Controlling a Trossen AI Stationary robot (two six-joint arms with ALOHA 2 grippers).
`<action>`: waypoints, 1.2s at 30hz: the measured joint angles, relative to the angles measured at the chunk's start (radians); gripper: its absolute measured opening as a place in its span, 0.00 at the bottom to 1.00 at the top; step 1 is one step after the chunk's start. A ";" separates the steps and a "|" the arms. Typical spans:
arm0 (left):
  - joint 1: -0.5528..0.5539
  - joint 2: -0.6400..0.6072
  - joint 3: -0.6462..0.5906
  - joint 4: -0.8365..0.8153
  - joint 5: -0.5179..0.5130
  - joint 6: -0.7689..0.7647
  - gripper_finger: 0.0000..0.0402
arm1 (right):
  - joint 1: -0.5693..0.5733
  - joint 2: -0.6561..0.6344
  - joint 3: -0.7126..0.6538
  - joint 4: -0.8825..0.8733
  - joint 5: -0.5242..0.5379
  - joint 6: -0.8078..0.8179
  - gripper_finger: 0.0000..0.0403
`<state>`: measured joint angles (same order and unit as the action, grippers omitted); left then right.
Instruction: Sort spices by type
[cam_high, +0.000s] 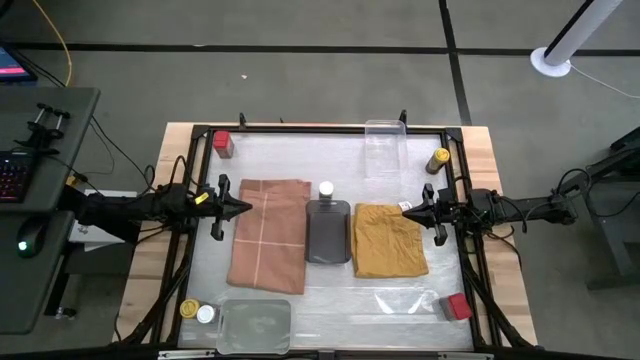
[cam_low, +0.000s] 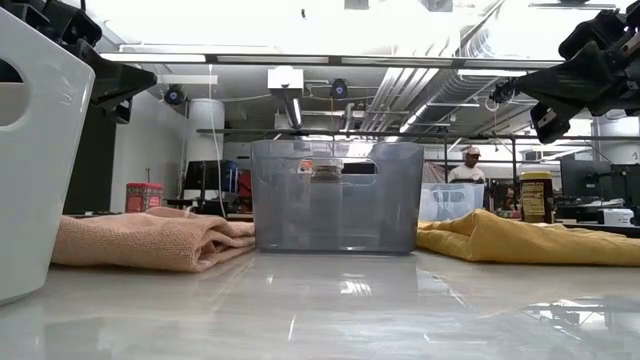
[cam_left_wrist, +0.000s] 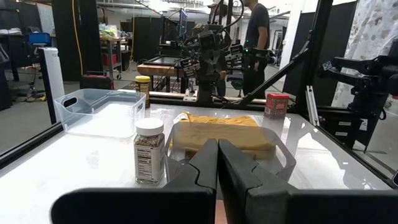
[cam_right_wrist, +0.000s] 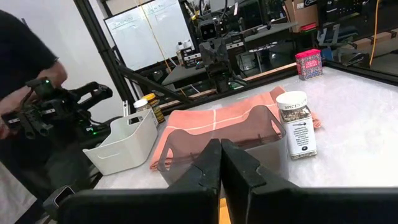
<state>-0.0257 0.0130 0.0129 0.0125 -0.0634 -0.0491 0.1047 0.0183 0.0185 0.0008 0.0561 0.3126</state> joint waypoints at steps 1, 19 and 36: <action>0.000 0.000 0.000 0.000 0.000 0.000 0.00 | 0.000 0.000 0.000 0.000 0.000 0.000 0.00; 0.000 0.000 0.000 0.000 0.000 0.000 0.00 | 0.000 0.000 0.000 0.000 0.000 0.000 0.00; 0.000 0.000 0.000 0.000 0.000 0.000 0.00 | 0.000 0.006 -0.001 0.592 0.260 0.421 0.00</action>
<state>-0.0261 0.0128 0.0129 0.0128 -0.0631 -0.0491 0.1047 0.0241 0.0177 0.5931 0.3163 0.7339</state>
